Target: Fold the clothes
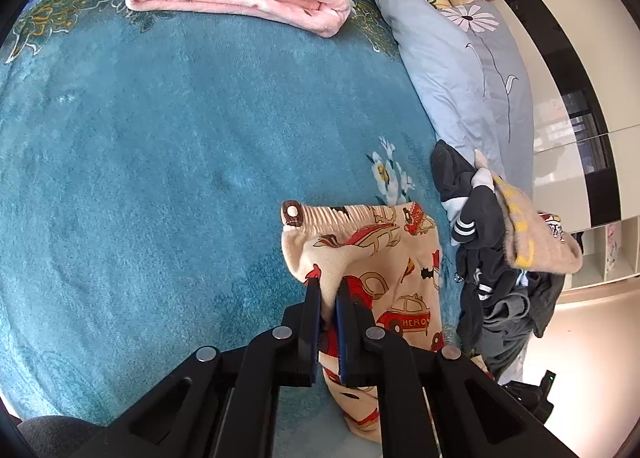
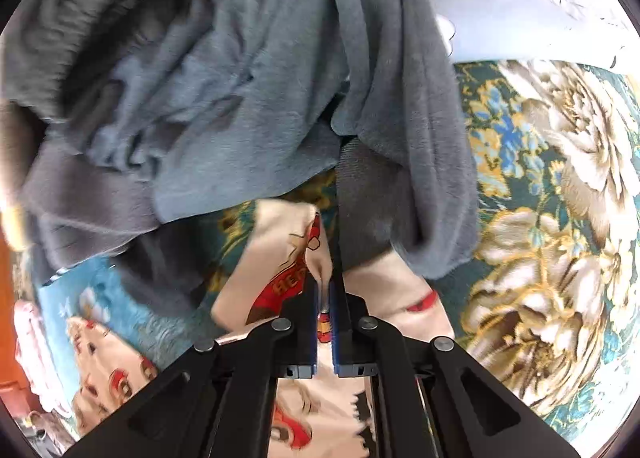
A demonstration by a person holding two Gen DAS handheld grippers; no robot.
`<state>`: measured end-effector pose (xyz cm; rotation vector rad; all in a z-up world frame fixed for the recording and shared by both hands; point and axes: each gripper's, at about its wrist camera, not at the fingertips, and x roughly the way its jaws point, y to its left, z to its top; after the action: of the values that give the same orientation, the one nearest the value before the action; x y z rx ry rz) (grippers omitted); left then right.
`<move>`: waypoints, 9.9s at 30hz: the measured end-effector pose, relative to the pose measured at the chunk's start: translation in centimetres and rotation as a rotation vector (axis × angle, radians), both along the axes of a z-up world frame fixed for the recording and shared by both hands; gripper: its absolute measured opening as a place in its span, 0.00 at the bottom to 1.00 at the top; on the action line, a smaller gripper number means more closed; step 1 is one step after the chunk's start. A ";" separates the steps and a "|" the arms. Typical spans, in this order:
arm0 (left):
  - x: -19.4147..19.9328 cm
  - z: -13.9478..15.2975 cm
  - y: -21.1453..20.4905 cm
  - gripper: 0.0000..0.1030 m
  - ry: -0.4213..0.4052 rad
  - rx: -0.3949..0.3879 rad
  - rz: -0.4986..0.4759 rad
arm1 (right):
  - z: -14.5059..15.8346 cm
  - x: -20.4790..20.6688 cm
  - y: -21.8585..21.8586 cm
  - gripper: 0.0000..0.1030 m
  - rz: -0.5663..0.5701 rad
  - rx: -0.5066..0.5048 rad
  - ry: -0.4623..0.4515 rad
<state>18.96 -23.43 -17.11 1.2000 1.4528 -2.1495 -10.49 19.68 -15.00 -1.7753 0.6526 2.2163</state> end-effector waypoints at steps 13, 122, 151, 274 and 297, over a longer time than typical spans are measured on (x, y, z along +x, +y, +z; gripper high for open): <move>-2.8 9.0 -1.9 0.04 0.208 -0.106 -0.099 | 18.5 7.6 3.1 0.04 -0.012 -0.044 0.388; 1.0 0.0 -2.7 0.03 -0.191 -0.151 0.165 | -3.6 31.3 14.9 0.05 -0.310 0.128 -0.228; 3.8 -0.7 -2.7 0.57 -0.093 -0.038 0.310 | -4.7 -5.6 -8.7 0.27 0.081 0.156 -0.050; -1.3 -0.9 -1.1 0.44 0.028 -0.116 0.059 | 1.9 -4.8 -19.4 0.44 0.690 0.193 0.107; -0.6 -0.1 0.1 0.47 -0.044 -0.122 0.069 | -4.5 13.3 11.3 0.11 -0.250 -0.011 -0.051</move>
<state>18.32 -23.33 -17.17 1.1308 1.3046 -2.1190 2.81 30.97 -19.50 -1.6485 0.8265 1.9991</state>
